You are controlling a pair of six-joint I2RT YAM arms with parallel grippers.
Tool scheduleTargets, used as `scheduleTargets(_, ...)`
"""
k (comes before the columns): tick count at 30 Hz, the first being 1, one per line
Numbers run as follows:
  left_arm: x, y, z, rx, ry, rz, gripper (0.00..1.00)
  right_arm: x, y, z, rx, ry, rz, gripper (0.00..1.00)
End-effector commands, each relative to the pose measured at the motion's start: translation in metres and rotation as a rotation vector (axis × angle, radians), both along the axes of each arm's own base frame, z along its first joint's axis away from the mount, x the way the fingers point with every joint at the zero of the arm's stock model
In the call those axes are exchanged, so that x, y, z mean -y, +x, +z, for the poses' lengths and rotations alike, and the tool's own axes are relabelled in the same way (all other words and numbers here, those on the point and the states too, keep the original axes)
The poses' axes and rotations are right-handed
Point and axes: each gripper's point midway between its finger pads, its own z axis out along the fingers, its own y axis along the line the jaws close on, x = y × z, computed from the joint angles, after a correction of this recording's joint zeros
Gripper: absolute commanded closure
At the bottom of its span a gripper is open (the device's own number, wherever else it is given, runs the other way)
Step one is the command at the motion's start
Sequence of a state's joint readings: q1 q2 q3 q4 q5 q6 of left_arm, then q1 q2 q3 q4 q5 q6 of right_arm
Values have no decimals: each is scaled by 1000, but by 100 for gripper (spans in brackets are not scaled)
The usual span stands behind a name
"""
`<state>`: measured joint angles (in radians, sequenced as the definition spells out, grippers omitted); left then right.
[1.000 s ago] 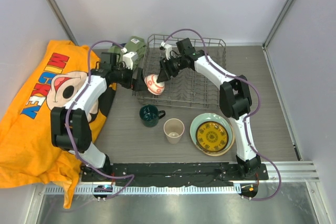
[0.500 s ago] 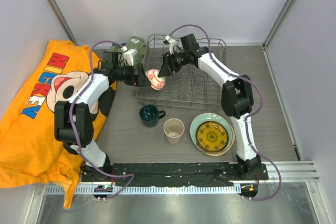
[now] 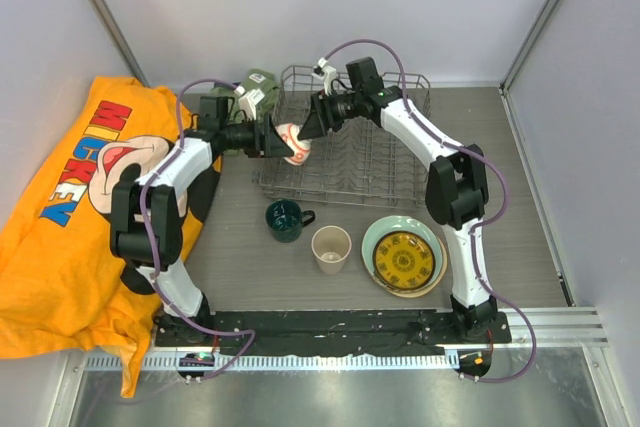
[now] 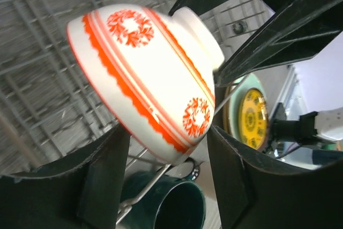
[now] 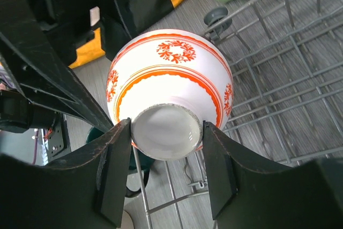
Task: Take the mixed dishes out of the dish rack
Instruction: Pick up the bowl from the dish rack, then place the bowl at the center of the board.
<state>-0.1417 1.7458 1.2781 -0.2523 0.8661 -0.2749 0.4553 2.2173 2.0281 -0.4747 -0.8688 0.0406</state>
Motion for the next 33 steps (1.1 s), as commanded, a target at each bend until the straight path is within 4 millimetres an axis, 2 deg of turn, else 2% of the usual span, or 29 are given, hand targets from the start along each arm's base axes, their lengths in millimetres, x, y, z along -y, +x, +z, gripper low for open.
scheduleTargets(1,14,4,34,72,-139,-61,39,-4,-12,69,113,118,43,99)
scheduleTargets(12,26,-15,59,92,-285,-181,53,-4,-13,60,89,122,47,99)
scheduleTargets(18,27,-26,61,100,-314,-224,61,-5,-15,58,82,124,55,99)
scheduleTargets(24,25,-35,63,99,-330,-256,76,-5,-16,53,78,118,57,99)
scheduleTargets(26,25,-38,66,107,-335,-269,84,-5,-17,53,76,119,61,99)
scheduleTargets(27,25,-40,67,106,-337,-275,92,-5,-17,50,66,117,61,99)
scheduleTargets(29,25,-44,70,106,-344,-289,98,-5,-17,49,64,116,63,97)
scheduleTargets(33,22,-46,74,115,-347,-293,100,-5,-18,46,59,114,64,88)
